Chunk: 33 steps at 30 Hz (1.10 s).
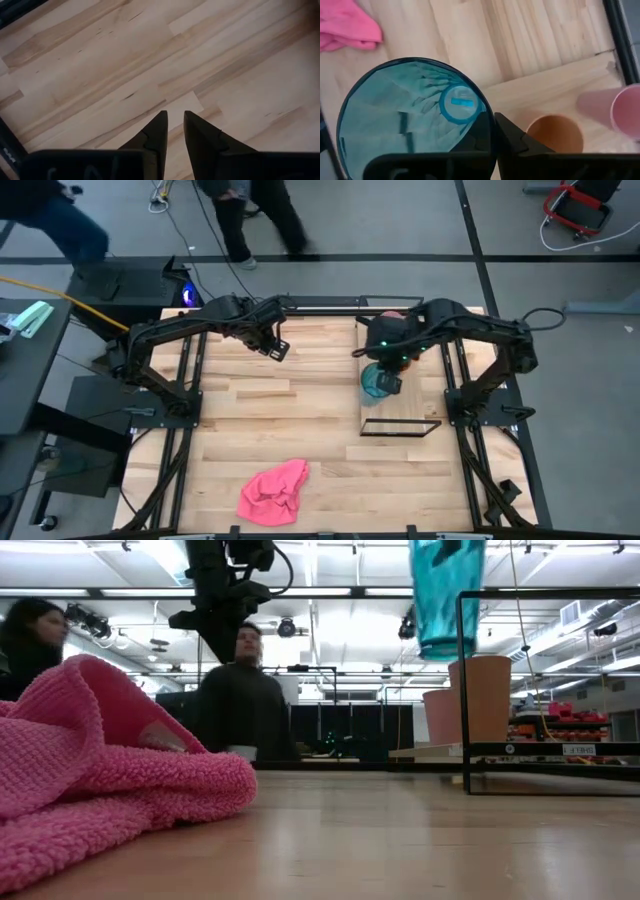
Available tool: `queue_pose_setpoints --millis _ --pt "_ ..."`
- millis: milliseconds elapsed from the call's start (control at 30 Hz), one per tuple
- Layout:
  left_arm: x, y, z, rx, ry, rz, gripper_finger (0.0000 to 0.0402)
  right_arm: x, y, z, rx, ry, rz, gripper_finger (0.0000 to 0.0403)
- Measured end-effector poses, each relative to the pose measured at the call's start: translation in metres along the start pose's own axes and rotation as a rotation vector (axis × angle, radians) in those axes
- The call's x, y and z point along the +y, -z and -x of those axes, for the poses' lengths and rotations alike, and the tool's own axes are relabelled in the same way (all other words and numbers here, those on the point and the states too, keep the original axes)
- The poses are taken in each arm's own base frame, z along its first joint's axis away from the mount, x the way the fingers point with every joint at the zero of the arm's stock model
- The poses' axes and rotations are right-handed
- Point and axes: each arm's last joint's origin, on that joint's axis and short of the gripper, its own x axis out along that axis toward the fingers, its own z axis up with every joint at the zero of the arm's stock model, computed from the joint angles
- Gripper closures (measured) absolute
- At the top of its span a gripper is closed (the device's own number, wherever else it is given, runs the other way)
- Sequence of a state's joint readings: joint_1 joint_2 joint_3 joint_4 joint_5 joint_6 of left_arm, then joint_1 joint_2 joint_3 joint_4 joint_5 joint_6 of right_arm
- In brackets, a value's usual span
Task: Stack small to large cups/mugs on shelf
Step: Put the blue cup on the shelf
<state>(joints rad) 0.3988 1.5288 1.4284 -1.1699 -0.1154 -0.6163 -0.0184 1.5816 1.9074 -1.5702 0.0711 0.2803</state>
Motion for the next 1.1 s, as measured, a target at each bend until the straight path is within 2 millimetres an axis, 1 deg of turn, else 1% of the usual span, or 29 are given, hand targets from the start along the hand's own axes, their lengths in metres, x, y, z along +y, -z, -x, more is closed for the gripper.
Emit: queue_pose_setpoints --millis 100,167,333,400,500,600,733,833,967,1100 --pt "-0.001 -0.002 0.0 -0.016 0.012 0.002 0.0332 0.003 0.015 0.007 -0.01 -0.011 -0.019 0.0396" --pt "-0.002 -0.003 0.0 -0.027 0.019 0.003 0.0331 0.003 0.028 0.008 -0.004 0.005 -0.031 0.0396" --pt "-0.003 -0.004 0.0 -0.037 0.026 0.004 0.0329 -0.003 0.062 -0.004 0.05 0.035 -0.087 0.0396" --pt "-0.003 -0.004 0.0 -0.037 0.026 0.003 0.0331 -0.005 0.071 -0.011 0.044 0.035 -0.106 0.0396" --pt "-0.003 -0.004 0.0 -0.041 0.029 0.004 0.0334 -0.007 0.079 -0.023 0.02 0.025 -0.129 0.0396" --pt "-0.004 -0.005 -0.001 -0.047 0.033 0.005 0.0335 -0.009 0.085 -0.037 0.043 0.038 -0.133 0.0396" --pt "-0.004 -0.005 -0.001 -0.046 0.033 0.007 0.0331 -0.009 0.09 -0.053 0.088 0.056 -0.123 0.0396" --pt "-0.004 -0.005 -0.001 -0.046 0.033 0.007 0.0329 -0.008 0.089 -0.062 0.078 0.051 -0.12 0.0396" --pt "-0.004 -0.005 -0.001 -0.046 0.033 0.008 0.0332 -0.008 0.091 -0.07 0.091 0.054 -0.117 0.0396" --pt "-0.004 -0.005 -0.001 -0.045 0.033 0.008 0.0335 -0.008 0.092 -0.071 0.093 0.053 -0.115 0.0396"
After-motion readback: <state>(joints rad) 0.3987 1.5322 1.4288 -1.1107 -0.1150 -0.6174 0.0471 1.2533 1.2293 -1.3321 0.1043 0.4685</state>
